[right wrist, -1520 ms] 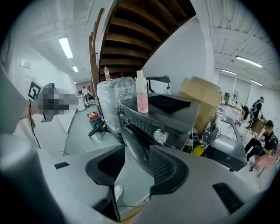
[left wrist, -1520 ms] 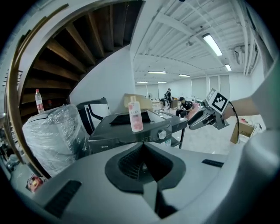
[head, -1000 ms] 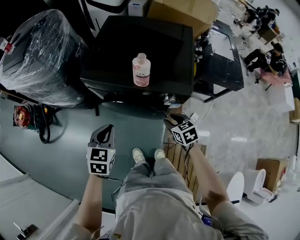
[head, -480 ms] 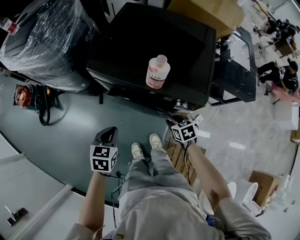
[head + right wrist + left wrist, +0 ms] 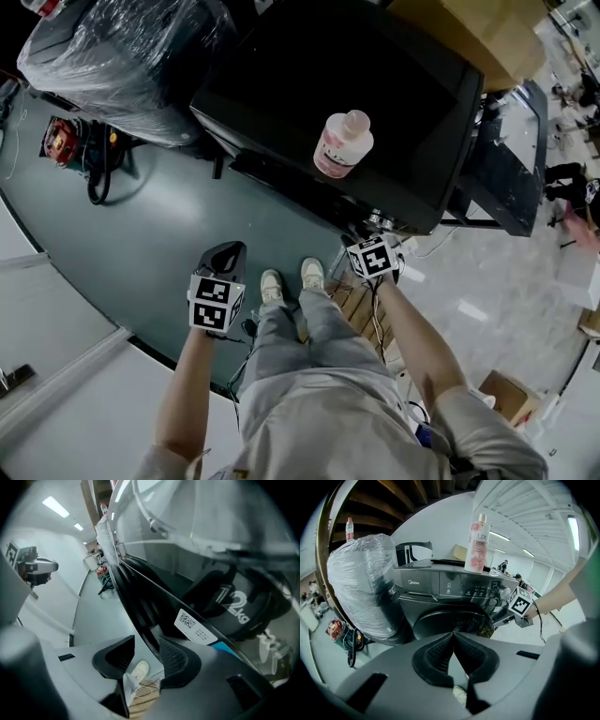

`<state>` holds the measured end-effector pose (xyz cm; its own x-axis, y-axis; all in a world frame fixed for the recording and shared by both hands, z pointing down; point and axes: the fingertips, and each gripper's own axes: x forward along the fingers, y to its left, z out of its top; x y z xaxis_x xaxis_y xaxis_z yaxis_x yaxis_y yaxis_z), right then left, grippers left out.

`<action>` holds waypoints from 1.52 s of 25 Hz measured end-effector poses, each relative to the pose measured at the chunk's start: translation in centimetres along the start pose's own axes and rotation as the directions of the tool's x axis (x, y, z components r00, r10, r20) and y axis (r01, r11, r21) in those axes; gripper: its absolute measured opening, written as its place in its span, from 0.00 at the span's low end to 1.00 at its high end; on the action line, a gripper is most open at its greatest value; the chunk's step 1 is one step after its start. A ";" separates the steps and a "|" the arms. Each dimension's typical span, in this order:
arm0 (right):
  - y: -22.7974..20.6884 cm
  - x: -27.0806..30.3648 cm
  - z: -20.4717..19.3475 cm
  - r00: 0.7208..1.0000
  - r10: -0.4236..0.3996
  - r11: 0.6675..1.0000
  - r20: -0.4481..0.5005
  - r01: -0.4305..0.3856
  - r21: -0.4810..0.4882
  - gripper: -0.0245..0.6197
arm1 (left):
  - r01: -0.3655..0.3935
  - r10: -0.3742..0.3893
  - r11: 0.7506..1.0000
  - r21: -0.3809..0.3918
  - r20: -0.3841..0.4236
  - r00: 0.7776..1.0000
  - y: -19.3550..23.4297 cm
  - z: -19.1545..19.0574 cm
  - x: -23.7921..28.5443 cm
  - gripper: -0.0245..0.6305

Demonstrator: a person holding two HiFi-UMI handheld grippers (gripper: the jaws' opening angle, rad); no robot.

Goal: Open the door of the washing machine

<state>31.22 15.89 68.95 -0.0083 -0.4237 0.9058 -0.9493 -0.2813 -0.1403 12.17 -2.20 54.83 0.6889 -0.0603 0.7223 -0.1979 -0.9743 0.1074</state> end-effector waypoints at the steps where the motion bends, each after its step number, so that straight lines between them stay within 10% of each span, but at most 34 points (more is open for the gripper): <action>1: -0.2 0.4 -0.3 1.000 0.000 1.000 -0.013 0.000 -0.011 0.33 | -0.007 0.007 1.000 -0.008 -0.004 1.000 -0.2 -0.1 0.2 0.07; 18: 0.6 2.5 -2.1 0.992 -0.008 1.000 -0.123 0.009 0.007 0.24 | -0.047 0.030 0.990 -0.136 -0.128 0.991 0.0 -6.6 0.7 0.07; 38: 21.3 4.7 -7.7 0.939 0.170 0.965 -0.299 -0.096 0.246 0.24 | -0.143 0.085 0.946 -0.290 -0.204 0.975 4.1 -20.5 -6.8 0.07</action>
<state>8.52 14.54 73.32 -0.2630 -0.1886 0.9462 -0.8376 -0.4421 -0.3209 -7.64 -1.33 64.31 0.5128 -0.0972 0.8530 -0.4882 -0.8503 0.1966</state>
